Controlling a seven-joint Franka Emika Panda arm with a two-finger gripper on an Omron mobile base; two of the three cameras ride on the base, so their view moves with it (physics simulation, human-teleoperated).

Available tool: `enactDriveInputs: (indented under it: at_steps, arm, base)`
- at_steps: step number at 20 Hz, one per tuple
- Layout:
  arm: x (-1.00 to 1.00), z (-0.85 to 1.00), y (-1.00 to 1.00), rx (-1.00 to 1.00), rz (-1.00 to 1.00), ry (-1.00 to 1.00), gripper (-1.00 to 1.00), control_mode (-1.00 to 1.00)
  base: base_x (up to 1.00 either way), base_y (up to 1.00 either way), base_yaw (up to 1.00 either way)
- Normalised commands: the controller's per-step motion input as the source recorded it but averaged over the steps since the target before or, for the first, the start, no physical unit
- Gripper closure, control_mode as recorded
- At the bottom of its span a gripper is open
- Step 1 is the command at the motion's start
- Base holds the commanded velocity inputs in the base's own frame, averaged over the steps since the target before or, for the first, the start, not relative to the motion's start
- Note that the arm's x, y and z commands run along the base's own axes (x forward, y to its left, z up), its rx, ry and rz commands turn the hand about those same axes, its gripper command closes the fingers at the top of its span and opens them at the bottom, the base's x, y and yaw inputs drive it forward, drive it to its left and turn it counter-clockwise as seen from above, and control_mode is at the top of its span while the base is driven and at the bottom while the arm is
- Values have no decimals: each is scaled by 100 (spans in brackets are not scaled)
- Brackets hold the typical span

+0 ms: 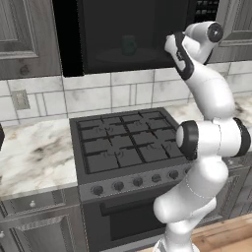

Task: Pick the mug from the counter and place it inside the microwave. Then close the microwave.

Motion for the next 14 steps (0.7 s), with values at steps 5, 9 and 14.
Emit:
enactDriveInputs:
  at_steps: [5,9,14]
  arm:
    - [43,0,0,0,2,0,-100,-100]
    - [46,0,0,0,0,0,-100,-100]
    - [43,0,0,0,0,0,-100,-100]
  base:
    - [0,0,0]
    - [0,0,0]
    - [0,0,0]
